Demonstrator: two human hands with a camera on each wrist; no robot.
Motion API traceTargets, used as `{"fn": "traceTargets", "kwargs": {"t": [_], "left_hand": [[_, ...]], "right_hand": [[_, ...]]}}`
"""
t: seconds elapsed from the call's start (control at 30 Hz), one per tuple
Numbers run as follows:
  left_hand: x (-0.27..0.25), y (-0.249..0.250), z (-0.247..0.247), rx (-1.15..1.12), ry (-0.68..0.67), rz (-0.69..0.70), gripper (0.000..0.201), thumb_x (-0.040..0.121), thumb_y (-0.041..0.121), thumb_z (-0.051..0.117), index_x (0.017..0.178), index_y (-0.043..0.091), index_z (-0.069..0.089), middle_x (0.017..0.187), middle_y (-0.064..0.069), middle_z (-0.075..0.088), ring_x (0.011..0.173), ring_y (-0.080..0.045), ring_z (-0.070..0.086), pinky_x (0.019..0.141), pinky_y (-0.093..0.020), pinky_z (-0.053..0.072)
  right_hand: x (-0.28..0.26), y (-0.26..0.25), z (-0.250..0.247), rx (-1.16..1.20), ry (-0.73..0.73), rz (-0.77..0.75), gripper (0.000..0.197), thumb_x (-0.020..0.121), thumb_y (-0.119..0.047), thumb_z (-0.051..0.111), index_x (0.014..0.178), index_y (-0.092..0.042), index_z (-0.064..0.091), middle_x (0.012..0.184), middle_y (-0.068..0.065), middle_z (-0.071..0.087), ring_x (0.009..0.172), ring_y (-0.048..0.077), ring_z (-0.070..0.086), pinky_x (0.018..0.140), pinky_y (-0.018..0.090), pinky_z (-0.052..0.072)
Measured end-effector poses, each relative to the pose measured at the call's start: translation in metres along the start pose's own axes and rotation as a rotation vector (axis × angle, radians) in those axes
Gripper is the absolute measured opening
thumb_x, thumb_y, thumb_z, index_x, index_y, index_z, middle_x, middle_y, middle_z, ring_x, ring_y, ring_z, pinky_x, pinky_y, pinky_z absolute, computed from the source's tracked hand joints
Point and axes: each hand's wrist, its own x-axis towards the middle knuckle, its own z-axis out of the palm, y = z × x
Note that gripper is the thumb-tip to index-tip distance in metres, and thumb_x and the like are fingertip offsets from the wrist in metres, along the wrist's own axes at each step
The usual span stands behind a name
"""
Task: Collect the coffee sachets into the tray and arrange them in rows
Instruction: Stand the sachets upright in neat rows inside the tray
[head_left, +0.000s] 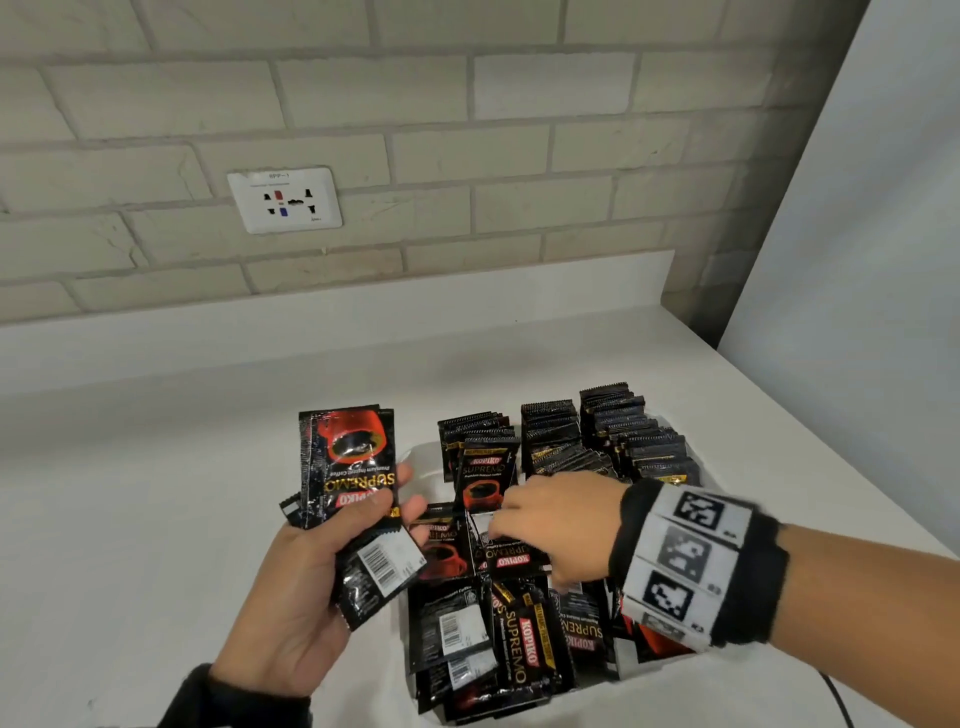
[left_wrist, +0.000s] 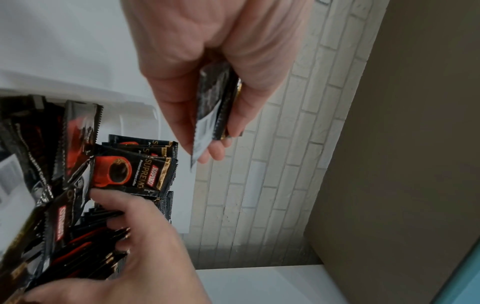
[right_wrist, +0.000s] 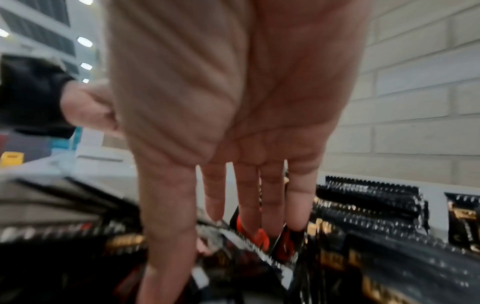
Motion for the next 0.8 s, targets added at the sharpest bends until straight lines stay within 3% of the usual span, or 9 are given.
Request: {"fn": "traceTargets", "kwargs": {"t": [0.1, 0.3, 0.6, 0.73, 0.8], "left_hand": [[-0.001, -0.001, 0.001, 0.0, 0.002, 0.001, 0.018, 0.065, 0.004, 0.06, 0.071, 0.006, 0.077, 0.079, -0.012, 0.073, 0.064, -0.019, 0.071, 0.063, -0.038, 0.056], [-0.002, 0.0, -0.002, 0.01, -0.001, 0.01, 0.018, 0.066, 0.005, 0.06, 0.072, 0.006, 0.077, 0.075, -0.014, 0.072, 0.062, -0.02, 0.07, 0.064, -0.038, 0.056], [0.0, 0.001, -0.006, 0.014, -0.017, -0.01, 0.019, 0.066, 0.006, 0.061, 0.078, 0.003, 0.076, 0.075, -0.018, 0.07, 0.062, -0.021, 0.069, 0.061, -0.035, 0.058], [0.002, 0.0, -0.003, 0.044, -0.018, -0.015, 0.018, 0.066, 0.006, 0.061, 0.075, 0.004, 0.076, 0.073, -0.016, 0.07, 0.06, -0.02, 0.069, 0.056, -0.032, 0.059], [0.001, 0.0, -0.002, 0.055, -0.025, -0.017, 0.018, 0.066, 0.006, 0.06, 0.073, 0.005, 0.077, 0.072, -0.015, 0.07, 0.058, -0.02, 0.069, 0.055, -0.032, 0.058]], "right_hand": [[0.009, -0.002, 0.007, -0.055, 0.014, -0.042, 0.072, 0.08, -0.011, 0.068, 0.14, -0.016, 0.029, 0.134, 0.011, 0.04, 0.116, 0.029, 0.045, 0.082, 0.039, 0.045], [0.025, -0.006, 0.011, -0.118, -0.025, -0.039, 0.072, 0.081, -0.013, 0.066, 0.14, -0.017, 0.025, 0.127, 0.014, 0.042, 0.105, 0.032, 0.054, 0.063, 0.037, 0.044], [0.028, 0.0, 0.008, -0.028, 0.031, -0.036, 0.053, 0.089, -0.003, 0.048, 0.138, -0.017, 0.031, 0.124, 0.014, 0.05, 0.099, 0.031, 0.057, 0.068, 0.034, 0.045], [0.03, 0.013, -0.011, 0.097, 0.17, 0.021, 0.041, 0.092, -0.001, 0.044, 0.131, -0.013, 0.039, 0.106, 0.012, 0.06, 0.073, 0.02, 0.051, 0.054, 0.024, 0.038], [0.031, 0.017, -0.02, 0.043, 0.185, 0.059, 0.032, 0.093, -0.003, 0.044, 0.124, -0.01, 0.046, 0.104, 0.013, 0.061, 0.073, 0.021, 0.05, 0.056, 0.026, 0.035]]}}
